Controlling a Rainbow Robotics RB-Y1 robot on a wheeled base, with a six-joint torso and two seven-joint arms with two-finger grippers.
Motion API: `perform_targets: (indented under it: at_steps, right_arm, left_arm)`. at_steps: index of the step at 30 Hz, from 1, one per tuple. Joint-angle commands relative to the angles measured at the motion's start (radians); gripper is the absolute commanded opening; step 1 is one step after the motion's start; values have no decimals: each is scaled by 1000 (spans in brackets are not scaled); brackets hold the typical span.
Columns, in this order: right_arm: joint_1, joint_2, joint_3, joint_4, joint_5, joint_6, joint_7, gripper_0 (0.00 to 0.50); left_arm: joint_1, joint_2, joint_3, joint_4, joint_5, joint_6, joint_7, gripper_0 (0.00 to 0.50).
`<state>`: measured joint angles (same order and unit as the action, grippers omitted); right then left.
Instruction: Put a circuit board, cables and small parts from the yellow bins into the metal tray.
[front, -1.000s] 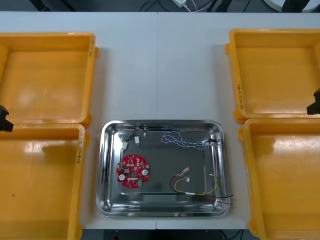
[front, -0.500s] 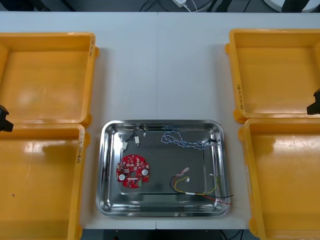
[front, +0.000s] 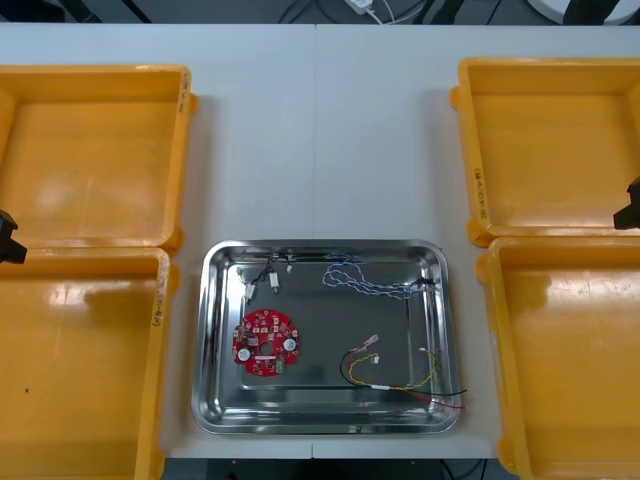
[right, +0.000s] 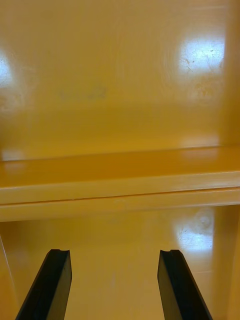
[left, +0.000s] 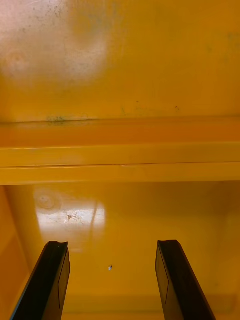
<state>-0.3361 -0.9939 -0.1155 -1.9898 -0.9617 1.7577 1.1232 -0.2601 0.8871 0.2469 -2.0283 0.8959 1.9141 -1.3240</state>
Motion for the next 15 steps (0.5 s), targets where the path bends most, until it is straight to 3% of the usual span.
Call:
perform_targets:
  at_steps: [1,15]
  right_arm:
    - [6,-49,-35,-9,3,-7,-2,500]
    - [6,-49,-35,-9,3,-7,-2,500]
  left_arm:
    - [13,49,32,-10,8,6,-75,500]
    - [13,49,32,-10,8,6,-75,500]
